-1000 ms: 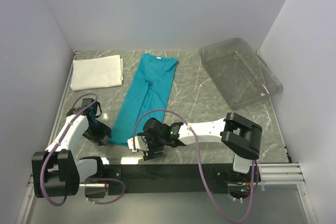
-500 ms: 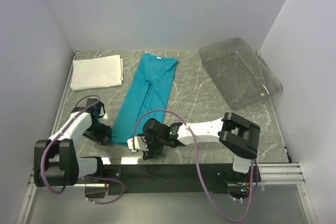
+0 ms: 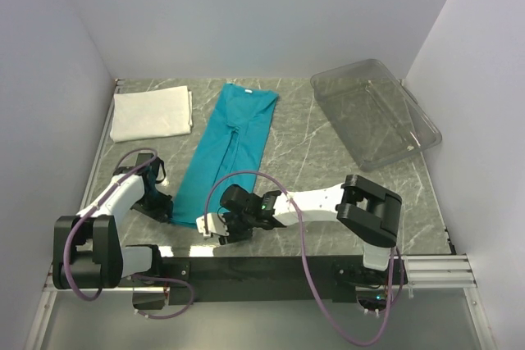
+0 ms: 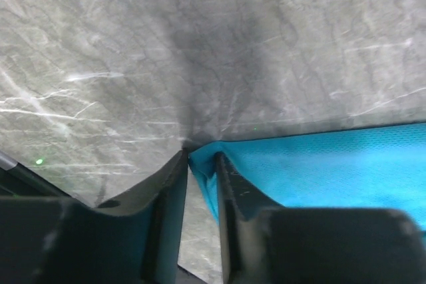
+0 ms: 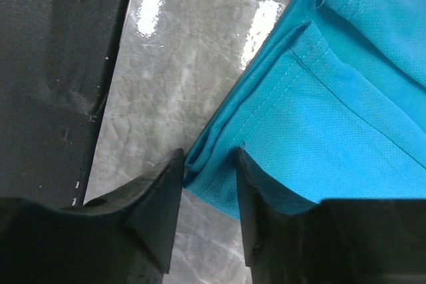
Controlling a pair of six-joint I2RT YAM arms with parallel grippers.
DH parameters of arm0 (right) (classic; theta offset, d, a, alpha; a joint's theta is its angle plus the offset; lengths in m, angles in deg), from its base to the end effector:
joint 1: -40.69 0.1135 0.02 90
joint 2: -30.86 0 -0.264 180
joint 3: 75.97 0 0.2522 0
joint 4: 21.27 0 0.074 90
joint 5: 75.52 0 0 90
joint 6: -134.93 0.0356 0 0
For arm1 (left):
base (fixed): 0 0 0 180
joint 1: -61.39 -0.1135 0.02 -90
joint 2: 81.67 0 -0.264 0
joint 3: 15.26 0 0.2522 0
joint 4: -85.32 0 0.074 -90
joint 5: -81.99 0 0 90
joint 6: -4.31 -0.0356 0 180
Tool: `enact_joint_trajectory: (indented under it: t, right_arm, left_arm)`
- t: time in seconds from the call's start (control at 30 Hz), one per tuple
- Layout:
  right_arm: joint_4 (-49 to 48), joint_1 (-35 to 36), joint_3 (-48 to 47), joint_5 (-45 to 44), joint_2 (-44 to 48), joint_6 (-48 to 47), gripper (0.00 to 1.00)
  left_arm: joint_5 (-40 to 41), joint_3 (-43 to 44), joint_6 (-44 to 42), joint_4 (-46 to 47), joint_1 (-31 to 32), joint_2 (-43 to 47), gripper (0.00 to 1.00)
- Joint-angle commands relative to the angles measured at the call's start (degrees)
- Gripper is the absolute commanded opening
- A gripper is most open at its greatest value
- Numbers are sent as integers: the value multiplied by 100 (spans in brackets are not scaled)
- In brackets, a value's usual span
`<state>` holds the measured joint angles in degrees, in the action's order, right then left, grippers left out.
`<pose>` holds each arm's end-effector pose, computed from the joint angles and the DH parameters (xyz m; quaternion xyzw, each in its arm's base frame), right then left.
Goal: Fold and stack the t-shirts
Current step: Fold the tshirt
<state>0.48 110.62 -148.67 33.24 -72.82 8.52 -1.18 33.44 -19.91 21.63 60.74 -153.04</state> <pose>0.1141 0.3457 0.1545 -0.7795 0.5187 0.2388 0.2573 0.1753 0.0062 0.1573 -0.5481 0.8337 0.0331 0.0588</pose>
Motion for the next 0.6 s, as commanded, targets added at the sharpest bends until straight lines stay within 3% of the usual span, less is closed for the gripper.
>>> enact_joint_trajectory:
  t: [0.0, 0.1, 0.13, 0.2, 0.23, 0.3, 0.57]
  right_arm:
    - [177, -41, -100, 22, -170, 54, 42]
    - [221, -102, -135, 57, -179, 107, 35]
    - [229, -120, -153, 66, -179, 124, 28]
    - [238, -181, -179, 83, -153, 186, 19]
    - [247, -208, -188, 127, -127, 204, 9]
    - [264, -304, -206, 197, -83, 282, 1]
    - [510, -1007, -346, 1460, 559, 651, 0]
  left_arm:
    - [143, -4, 67, 185, 21, -69, 25]
    - [73, -5, 5, 247, 21, -113, 12]
    - [3, 4, -56, 273, 21, -114, 3]
    - [-59, 48, -118, 291, 21, -35, 1]
    - [-94, 74, -161, 265, 21, 18, 1]
    - [-208, 215, -223, 204, 29, 184, 1]
    - [-603, 917, -276, -113, 21, 441, 1]
